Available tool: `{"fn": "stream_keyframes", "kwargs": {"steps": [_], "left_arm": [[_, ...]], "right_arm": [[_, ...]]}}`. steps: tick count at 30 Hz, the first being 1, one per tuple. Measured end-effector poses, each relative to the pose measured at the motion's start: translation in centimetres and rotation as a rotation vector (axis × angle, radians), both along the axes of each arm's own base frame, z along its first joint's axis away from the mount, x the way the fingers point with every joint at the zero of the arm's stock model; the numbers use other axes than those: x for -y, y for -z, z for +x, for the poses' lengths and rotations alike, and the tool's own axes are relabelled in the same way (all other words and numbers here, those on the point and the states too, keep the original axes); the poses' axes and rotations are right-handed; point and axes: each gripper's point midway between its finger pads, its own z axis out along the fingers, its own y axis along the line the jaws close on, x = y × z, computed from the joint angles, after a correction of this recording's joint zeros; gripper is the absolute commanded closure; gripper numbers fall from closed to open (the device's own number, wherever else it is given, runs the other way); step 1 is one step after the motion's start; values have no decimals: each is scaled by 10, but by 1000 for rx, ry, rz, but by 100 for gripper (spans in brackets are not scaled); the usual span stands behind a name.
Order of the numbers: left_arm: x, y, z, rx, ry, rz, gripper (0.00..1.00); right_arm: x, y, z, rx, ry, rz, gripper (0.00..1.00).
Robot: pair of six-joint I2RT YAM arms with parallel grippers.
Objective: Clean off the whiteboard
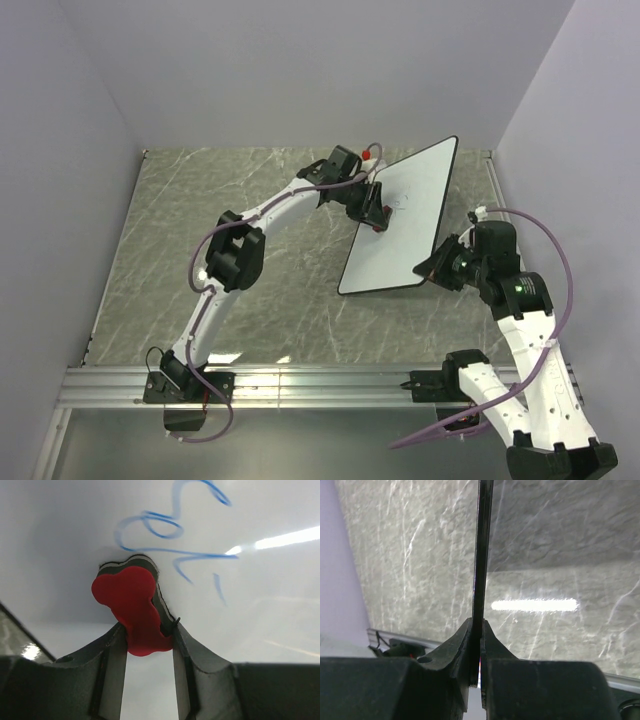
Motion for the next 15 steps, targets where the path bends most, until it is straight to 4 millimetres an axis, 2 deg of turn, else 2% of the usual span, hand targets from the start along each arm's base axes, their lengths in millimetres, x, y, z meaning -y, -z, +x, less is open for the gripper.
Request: {"fn": "stream_keyframes", "kwargs": {"steps": [6, 15], "left_arm": [[-10, 18, 25, -14, -56, 11, 100], [-5, 15, 32, 2, -65, -16, 100]], "right_arm": [[-7, -5, -9, 2, -29, 44, 100], [-10, -2, -19, -26, -48, 59, 100]]}}
